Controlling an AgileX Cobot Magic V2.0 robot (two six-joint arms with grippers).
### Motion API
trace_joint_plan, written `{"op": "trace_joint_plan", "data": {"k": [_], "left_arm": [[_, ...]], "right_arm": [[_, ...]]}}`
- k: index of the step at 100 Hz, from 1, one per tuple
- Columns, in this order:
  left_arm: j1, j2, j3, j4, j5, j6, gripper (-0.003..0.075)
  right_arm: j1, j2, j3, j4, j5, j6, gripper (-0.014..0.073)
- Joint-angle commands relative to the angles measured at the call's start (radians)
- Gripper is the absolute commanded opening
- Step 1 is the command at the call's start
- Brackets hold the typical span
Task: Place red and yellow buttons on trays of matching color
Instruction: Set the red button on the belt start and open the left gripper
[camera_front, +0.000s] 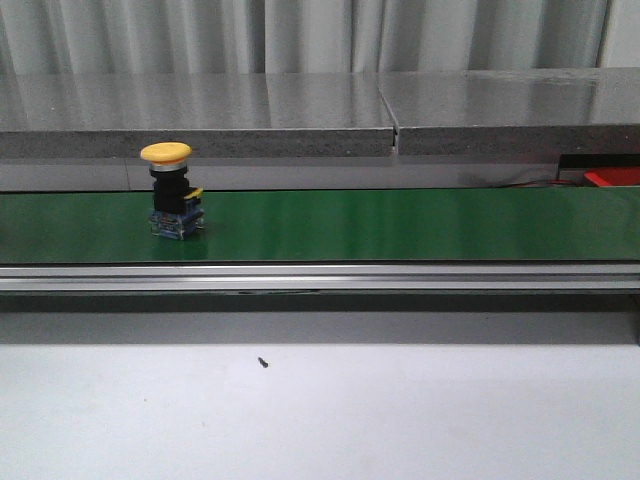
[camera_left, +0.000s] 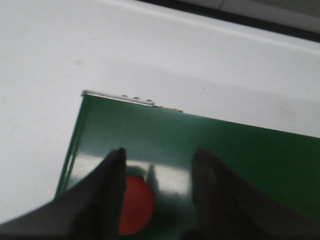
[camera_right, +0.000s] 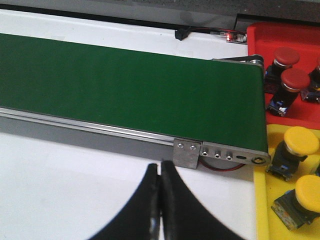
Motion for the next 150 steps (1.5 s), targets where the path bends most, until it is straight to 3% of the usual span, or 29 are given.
{"op": "trace_joint_plan", "data": {"k": [1,7,29,47,111,150], "left_arm": [[-0.055,-0.072,-0.025,-0.022,-0.045,0.009,0.0081],[-0.090,-0.084,-0.025,-0.022,-0.045,0.019,-0.0015],[-0.235,-0.136,0.018,-0.009,-0.050,0.026,-0.0019],[-0.307,-0.244,0.155,-0.007,-0.123,0.026,-0.0019],[-0.309,-0.890,0.619,-0.002,-0.159,0.026,-0.0019],[-0.309,-1.032,0.676,-0.002,-0.159,0.026,-0.0019]], "right_arm": [[0.001,0.001,-0.029,0.001,-0.068,-0.011,-0.0067],[0.001,0.001,-0.029,0.001,-0.068,-0.011,-0.0067],[0.001,0.001,-0.029,0.001,-0.069,-0.011,-0.0067],[0.001,0.001,-0.029,0.001,-0.068,-0.011,-0.0067],[0.001,0.001,-0.029,0.001,-0.059,-0.011,-0.0067],[0.001,0.042,-0.059,0.002,-0.011,-0.011,-0.0067]]}}
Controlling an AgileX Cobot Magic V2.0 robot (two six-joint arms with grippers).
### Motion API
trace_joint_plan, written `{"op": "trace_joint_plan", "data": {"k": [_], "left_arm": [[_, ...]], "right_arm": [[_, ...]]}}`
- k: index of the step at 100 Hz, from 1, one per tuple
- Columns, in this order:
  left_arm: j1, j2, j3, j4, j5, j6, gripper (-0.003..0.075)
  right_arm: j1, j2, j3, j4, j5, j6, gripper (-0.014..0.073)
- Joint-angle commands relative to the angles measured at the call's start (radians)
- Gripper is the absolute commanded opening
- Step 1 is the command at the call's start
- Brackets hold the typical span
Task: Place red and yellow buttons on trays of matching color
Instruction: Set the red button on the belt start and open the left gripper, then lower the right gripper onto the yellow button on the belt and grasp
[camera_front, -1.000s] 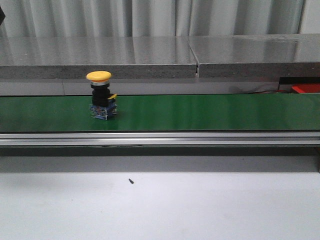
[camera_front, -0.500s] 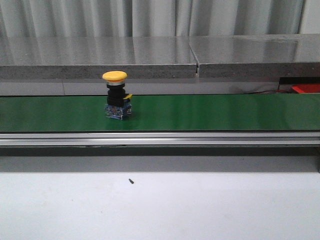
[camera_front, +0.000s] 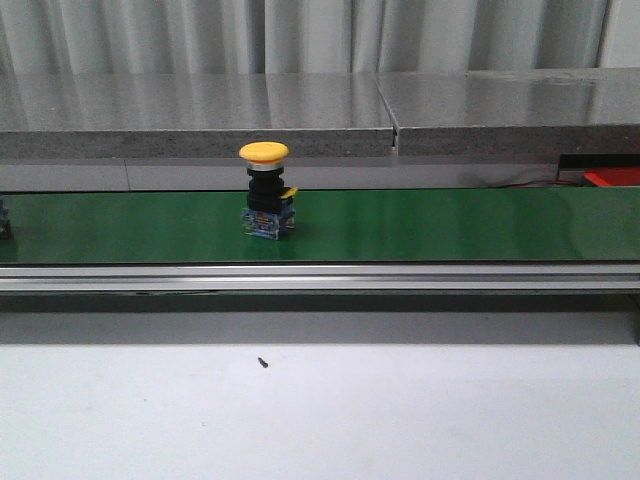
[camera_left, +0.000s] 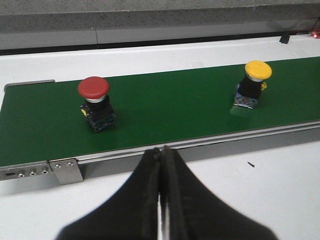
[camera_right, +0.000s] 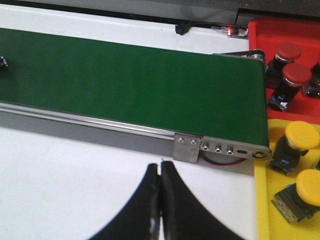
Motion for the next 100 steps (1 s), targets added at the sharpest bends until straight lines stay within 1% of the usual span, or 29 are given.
{"op": "trace_joint_plan", "data": {"k": [1,24,36,43,48,55,58,60,65,67,72,77,82,93,100], "left_arm": [[-0.010,0.001,-0.026,-0.008,-0.071,0.003,-0.0019],[-0.010,0.001,-0.026,-0.008,-0.071,0.003,-0.0018],[-0.010,0.001,-0.026,-0.008,-0.071,0.003,-0.0018],[-0.010,0.001,-0.026,-0.008,-0.071,0.003,-0.0019],[-0.010,0.001,-0.026,-0.008,-0.071,0.003,-0.0019],[-0.010,0.001,-0.026,-0.008,-0.071,0.003,-0.0018],[-0.010,0.001,-0.026,-0.008,-0.071,0.003,-0.0018],[-0.010,0.001,-0.026,-0.008,-0.071,0.003,-0.0019],[-0.010,0.001,-0.026,-0.008,-0.071,0.003,-0.0018],[-0.010,0.001,-0.026,-0.008,-0.071,0.003,-0.0018],[-0.010,0.001,-0.026,-0.008,-0.071,0.003,-0.0019],[-0.010,0.001,-0.026,-0.008,-0.071,0.003,-0.0019],[-0.010,0.001,-0.026,-0.008,-0.071,0.003,-0.0019],[-0.010,0.001,-0.026,-0.008,-0.071,0.003,-0.0019],[-0.010,0.001,-0.026,-0.008,-0.071,0.003,-0.0019]], "right_arm": [[0.001,0.041,-0.054,0.002,-0.039,-0.011,-0.0067],[0.013,0.163,-0.170,0.002,-0.029,-0.022,-0.0067],[0.058,0.259,-0.257,0.002,0.005,-0.038,-0.0062],[0.096,0.322,-0.312,0.002,0.030,-0.046,-0.0032],[0.125,0.374,-0.352,0.002,0.049,-0.047,0.0010],[0.161,0.451,-0.412,0.002,0.069,-0.047,0.0108],[0.176,0.482,-0.442,0.002,0.079,-0.047,0.0176],[0.185,0.504,-0.454,0.002,0.086,-0.047,0.0206],[0.204,0.554,-0.501,0.002,0.104,-0.047,0.0337],[0.211,0.575,-0.513,0.002,0.112,-0.047,0.0370],[0.227,0.621,-0.558,0.002,0.133,-0.047,0.0490],[0.240,0.669,-0.599,0.002,0.154,-0.047,0.0566],[0.249,0.715,-0.643,0.002,0.181,-0.047,0.0600],[0.251,0.815,-0.750,0.014,0.254,-0.082,0.0601],[0.251,0.875,-0.818,0.029,0.314,-0.146,0.0601]]}}
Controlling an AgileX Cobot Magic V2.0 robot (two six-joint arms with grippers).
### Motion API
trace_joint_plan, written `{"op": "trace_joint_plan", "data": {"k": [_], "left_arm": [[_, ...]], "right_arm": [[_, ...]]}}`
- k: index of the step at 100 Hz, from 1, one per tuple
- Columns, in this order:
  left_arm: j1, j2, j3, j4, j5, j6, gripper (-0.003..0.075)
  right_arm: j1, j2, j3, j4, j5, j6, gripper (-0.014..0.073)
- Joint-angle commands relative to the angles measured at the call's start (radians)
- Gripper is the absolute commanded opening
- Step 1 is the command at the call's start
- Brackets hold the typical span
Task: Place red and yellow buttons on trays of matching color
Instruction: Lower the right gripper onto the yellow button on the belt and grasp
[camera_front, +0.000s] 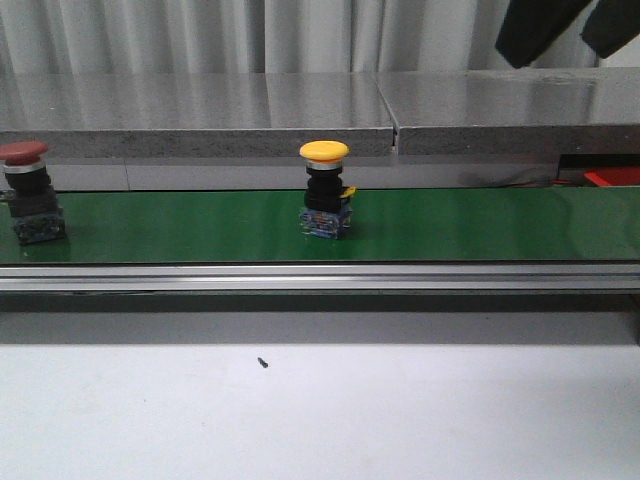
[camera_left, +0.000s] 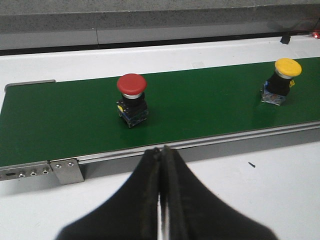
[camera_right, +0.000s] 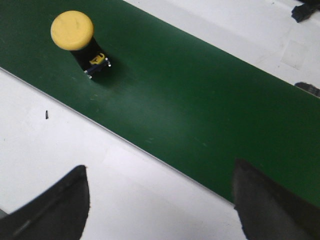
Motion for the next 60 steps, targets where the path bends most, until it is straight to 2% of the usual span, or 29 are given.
{"op": "trace_joint_plan", "data": {"k": [1,30,41,60], "left_arm": [[-0.008,0.001,-0.026,-0.008,-0.071,0.003,-0.0019],[-0.008,0.001,-0.026,-0.008,-0.071,0.003,-0.0019],[-0.008,0.001,-0.026,-0.008,-0.071,0.003,-0.0019],[-0.008,0.001,-0.026,-0.008,-0.071,0.003,-0.0019]], "right_arm": [[0.001,0.053,-0.119,0.024,0.040,-0.089,0.0601],[0.001,0.290,-0.361,0.156,0.264,-0.353,0.0600],[0.001,0.371,-0.420,0.201,0.295,-0.432,0.0580],[0.000,0.483,-0.481,0.209,0.280,-0.460,0.0549]]}}
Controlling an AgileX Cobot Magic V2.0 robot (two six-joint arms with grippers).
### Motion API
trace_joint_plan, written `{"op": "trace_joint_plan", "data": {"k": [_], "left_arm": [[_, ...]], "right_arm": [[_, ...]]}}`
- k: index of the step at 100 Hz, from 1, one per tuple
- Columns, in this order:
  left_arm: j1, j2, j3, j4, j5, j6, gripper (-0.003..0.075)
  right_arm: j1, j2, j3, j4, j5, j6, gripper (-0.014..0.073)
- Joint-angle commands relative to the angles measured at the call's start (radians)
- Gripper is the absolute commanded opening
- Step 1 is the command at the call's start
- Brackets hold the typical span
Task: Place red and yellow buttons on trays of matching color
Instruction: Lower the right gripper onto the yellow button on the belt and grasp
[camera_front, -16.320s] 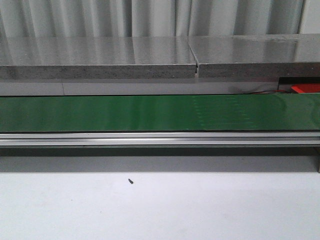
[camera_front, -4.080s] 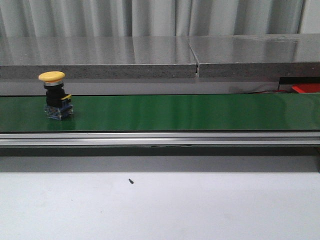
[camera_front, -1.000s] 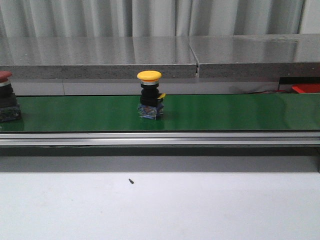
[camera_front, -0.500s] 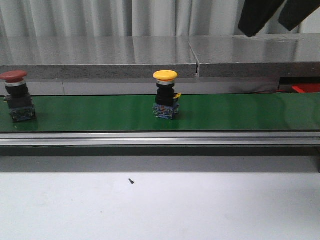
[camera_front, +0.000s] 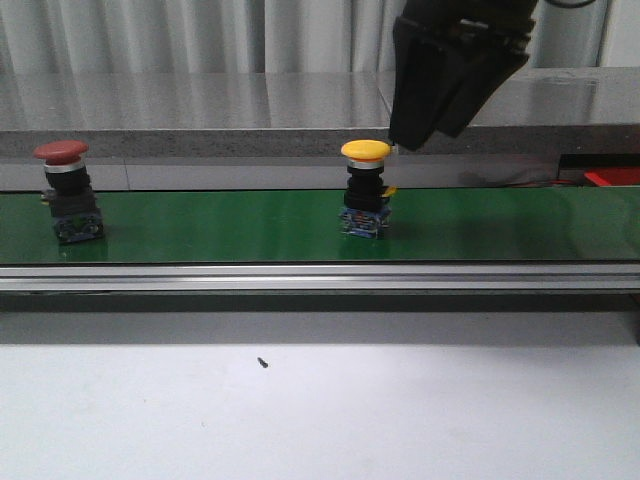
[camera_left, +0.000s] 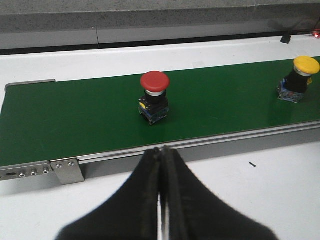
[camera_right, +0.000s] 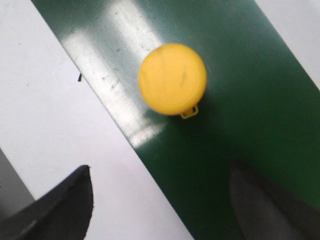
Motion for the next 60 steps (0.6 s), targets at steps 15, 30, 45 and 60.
{"op": "trace_joint_plan", "data": {"k": [15,30,45,60], "left_arm": [[-0.008,0.001,-0.027,-0.008,-0.071,0.000,-0.0019],[-0.008,0.001,-0.027,-0.008,-0.071,0.000,-0.0019],[-0.008,0.001,-0.027,-0.008,-0.071,0.000,-0.0019],[-0.008,0.001,-0.027,-0.008,-0.071,0.000,-0.0019]], "right_arm": [[0.000,0.048,-0.079,0.036,-0.090,-0.062,0.0549],[0.000,0.083,-0.080,0.038,-0.172,-0.079,0.0545],[0.000,0.089,-0.080,0.052,-0.169,-0.084,0.0372],[-0.007,0.088,-0.079,0.060,-0.134,-0.084,0.0197]]}}
